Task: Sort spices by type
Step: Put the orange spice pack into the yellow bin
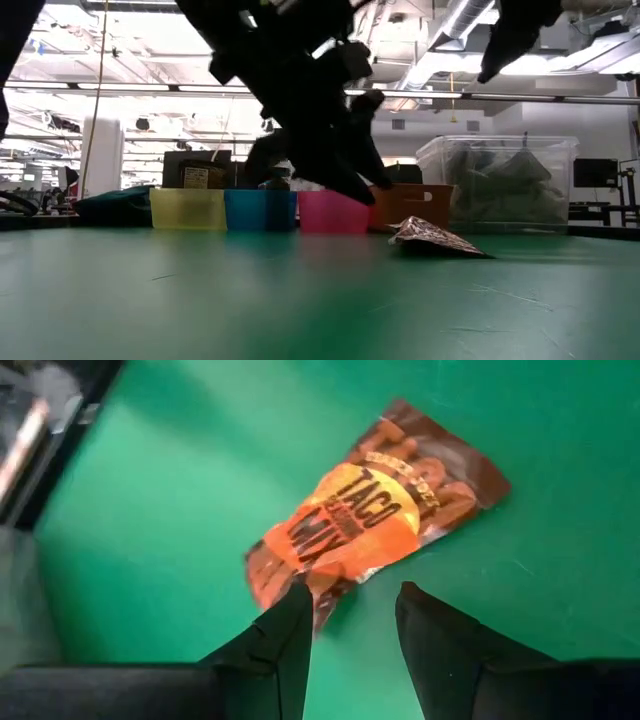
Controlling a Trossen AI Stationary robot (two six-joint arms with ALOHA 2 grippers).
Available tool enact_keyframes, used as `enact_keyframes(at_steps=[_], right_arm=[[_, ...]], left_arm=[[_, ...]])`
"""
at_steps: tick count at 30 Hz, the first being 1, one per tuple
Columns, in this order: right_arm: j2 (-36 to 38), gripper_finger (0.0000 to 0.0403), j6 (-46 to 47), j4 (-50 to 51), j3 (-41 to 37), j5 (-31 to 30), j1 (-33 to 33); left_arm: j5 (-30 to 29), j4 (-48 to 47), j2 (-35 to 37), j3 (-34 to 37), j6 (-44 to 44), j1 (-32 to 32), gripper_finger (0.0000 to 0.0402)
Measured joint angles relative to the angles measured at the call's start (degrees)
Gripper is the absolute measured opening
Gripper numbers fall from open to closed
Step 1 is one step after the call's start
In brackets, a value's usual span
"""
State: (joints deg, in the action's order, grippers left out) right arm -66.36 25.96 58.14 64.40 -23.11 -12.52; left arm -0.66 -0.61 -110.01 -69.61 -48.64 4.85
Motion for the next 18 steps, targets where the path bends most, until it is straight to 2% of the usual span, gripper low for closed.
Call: enact_keyframes(at_steps=[10, 18], right_arm=[[1.5, 0.028, -0.3, -0.2, 0.0, -0.1, 0.3], [3.4, 0.028, -1.8, -1.7, 0.0, -0.1, 0.1]], left_arm=[[2.8, -9.8, -6.3, -11.2, -9.6, 0.1, 0.0135], [4.9, -8.9, -9.0, -12.2, -17.2, 0.2, 0.0134]])
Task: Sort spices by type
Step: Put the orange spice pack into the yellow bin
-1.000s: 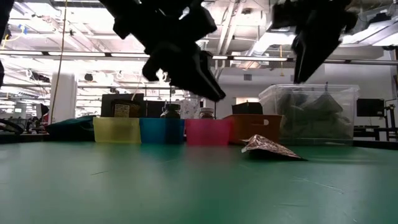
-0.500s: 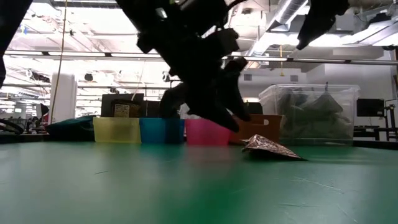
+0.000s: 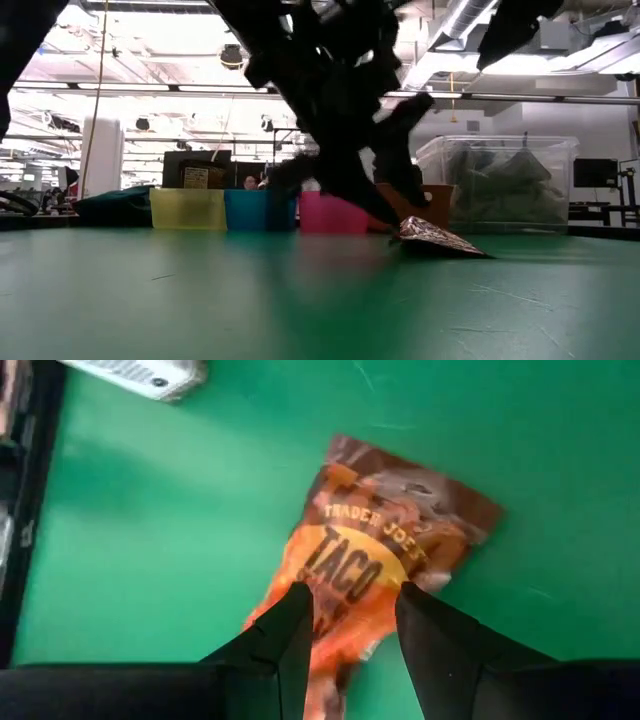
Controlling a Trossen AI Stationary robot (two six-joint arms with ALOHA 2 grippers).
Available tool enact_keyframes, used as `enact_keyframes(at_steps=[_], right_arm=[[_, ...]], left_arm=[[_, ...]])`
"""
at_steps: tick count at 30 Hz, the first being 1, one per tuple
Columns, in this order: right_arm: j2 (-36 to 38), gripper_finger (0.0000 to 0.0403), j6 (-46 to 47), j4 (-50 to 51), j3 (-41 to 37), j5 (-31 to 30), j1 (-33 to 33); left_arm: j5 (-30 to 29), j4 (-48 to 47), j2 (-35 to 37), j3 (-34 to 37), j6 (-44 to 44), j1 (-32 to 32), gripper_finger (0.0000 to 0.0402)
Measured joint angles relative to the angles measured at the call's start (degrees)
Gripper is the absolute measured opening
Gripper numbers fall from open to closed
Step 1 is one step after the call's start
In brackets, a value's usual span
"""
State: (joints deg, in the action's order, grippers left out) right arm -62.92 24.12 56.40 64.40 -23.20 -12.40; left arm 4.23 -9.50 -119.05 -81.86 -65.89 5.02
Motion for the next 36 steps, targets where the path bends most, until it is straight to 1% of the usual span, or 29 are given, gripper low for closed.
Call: enact_keyframes(at_steps=[2, 4, 12, 18, 21, 25, 28, 33, 36], right_arm=[[0.6, 0.028, 0.0, -0.9, 0.0, 0.0, 0.0], [1.3, 0.028, -0.1, -1.9, 0.0, 0.0, 0.0], [0.6, 0.028, -0.2, -3.2, 0.0, 0.1, -0.4], [-0.8, 0.028, -0.2, -2.9, 0.0, 0.1, -0.4], [-0.9, 0.028, -0.2, -2.8, 0.0, 0.1, -0.3], [-1.1, 0.028, -0.1, -3.0, 0.0, 0.1, -0.3], [-1.1, 0.028, 0.0, -3.1, 0.0, 0.3, -0.4], [-1.1, 0.028, 0.2, -3.2, 0.0, 0.2, -0.3], [-1.1, 0.028, 1.7, -2.9, -0.7, 0.1, -0.3]], left_arm=[[-0.1, -0.9, -0.4, 0.2, -1.8, -0.1, 0.0134], [-0.1, 1.7, -1.6, 0.1, -3.2, -0.3, 0.0134], [-0.1, 3.9, -4.1, 0.1, -4.3, -0.6, 0.0134], [-0.6, 4.4, -4.1, 0.0, 1.1, -0.5, 0.0134], [-3.3, 3.9, -3.3, 0.1, 4.9, -0.4, 0.0134], [-7.7, 0.2, -0.8, 0.2, 7.0, -0.5, 0.0134], [-8.5, -1.9, 2.0, 0.2, 9.0, -0.7, 0.0134], [-7.8, -3.9, 6.3, 0.2, 12.0, -0.9, 0.0134], [-7.9, -8.3, 8.3, 0.2, 13.1, -1.0, 0.0134]])
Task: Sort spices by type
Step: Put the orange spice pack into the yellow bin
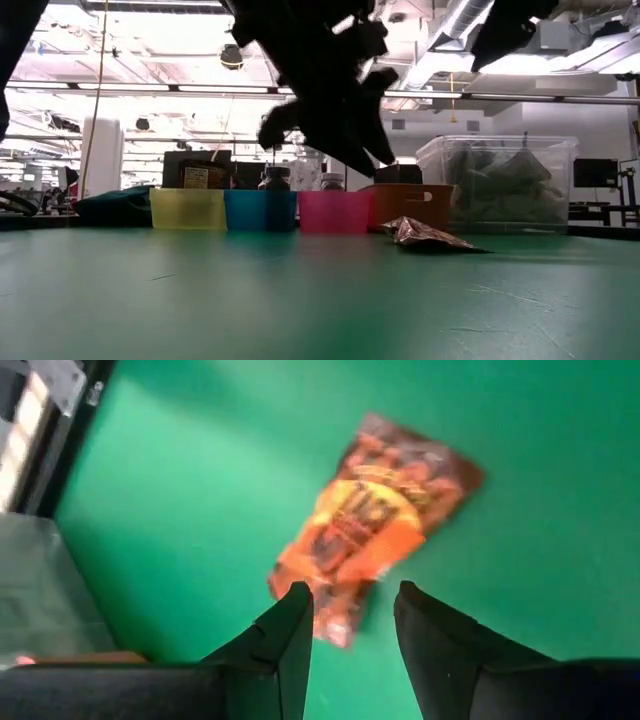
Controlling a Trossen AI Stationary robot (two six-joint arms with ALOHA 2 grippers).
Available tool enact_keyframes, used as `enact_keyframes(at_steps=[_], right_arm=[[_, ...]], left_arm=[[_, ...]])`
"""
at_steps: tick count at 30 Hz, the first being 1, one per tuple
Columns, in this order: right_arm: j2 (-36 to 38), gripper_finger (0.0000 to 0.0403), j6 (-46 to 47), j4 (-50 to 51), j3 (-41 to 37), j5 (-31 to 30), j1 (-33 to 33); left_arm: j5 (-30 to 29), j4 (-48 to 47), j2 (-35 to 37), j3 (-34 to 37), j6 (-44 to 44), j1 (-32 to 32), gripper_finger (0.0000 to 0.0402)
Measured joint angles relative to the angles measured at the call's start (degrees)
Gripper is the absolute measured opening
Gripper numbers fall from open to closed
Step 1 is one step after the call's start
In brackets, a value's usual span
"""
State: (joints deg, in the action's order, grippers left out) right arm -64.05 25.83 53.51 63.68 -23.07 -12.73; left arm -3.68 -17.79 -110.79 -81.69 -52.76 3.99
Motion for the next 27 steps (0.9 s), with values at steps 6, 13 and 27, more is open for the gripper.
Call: enact_keyframes(at_steps=[6, 13, 27], right_arm=[[-0.1, 0.028, 1.5, -5.8, -9.5, 0.2, 0.0], [-3.6, 0.0279, -1.3, -22.4, -17.7, 0.4, -3.7], [-31.5, 0.0279, -13.9, -34.1, -8.4, -4.2, -11.1]], left_arm=[[4.9, -3.1, 4.4, 3.4, 7.6, -0.1, 0.0119], [2.9, 6.0, 12.3, 17.8, 12.3, -0.1, 0.0065], [-18.3, 14.5, 30.5, 30.6, 34.3, -0.1, 0.0044]])
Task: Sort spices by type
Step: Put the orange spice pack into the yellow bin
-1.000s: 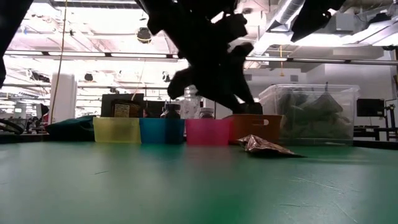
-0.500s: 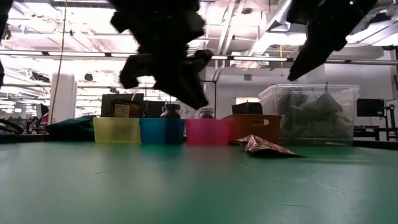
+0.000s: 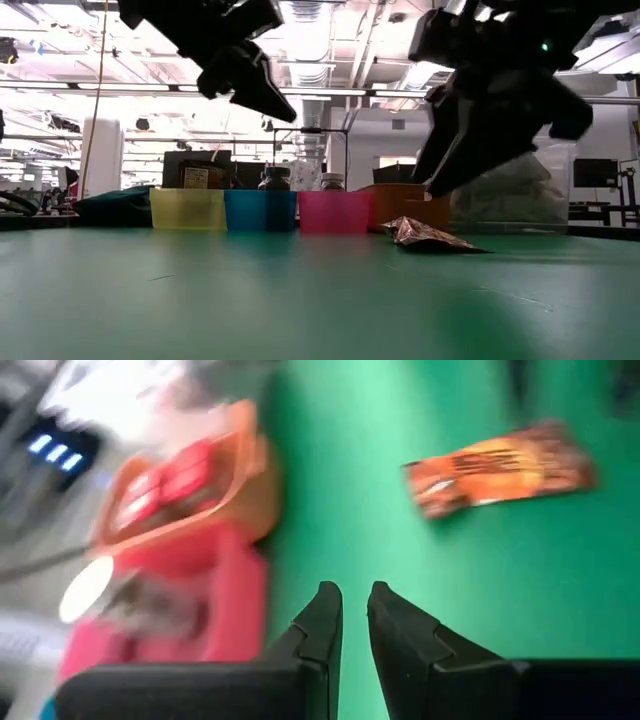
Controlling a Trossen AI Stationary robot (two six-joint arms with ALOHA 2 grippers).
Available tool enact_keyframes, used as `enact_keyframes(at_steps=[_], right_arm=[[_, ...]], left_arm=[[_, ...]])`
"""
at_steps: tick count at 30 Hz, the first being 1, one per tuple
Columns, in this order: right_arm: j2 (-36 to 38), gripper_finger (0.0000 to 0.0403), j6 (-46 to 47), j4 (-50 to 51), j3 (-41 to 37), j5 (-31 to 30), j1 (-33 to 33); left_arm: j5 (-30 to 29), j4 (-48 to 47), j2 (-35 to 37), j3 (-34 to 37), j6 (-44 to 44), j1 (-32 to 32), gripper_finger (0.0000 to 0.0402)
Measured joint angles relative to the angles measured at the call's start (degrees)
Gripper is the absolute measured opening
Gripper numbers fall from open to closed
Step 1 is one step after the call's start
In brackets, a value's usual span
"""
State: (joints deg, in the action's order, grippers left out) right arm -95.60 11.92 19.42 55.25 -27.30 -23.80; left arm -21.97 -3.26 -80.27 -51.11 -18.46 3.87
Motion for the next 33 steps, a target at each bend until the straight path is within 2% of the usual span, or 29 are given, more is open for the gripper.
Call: enact_keyframes(at_steps=[5, 9, 13, 33], right_arm=[[-6.9, 0.0279, -1.9, 3.3, 4.8, -1.3, -1.0], [-10.8, 0.0279, -2.5, 7.9, 8.4, -2.6, -1.4], [-12.6, 0.0279, -2.6, 10.9, 9.7, -5.5, -1.7], [-12.5, 0.0279, -0.3, 11.1, 9.7, -5.1, -3.2]], left_arm=[[-6.7, -3.6, 3.7, 0.0, 3.4, 0.0, 0.005], [-8.9, -4.9, 5.9, 0.0, 3.3, 0.0, 0.0071], [-9.2, -5.1, 7.2, 0.0, 3.1, 0.0, 0.0088], [-9.2, -7.9, 7.2, 0.0, 0.1, 0.0, 0.0096]])
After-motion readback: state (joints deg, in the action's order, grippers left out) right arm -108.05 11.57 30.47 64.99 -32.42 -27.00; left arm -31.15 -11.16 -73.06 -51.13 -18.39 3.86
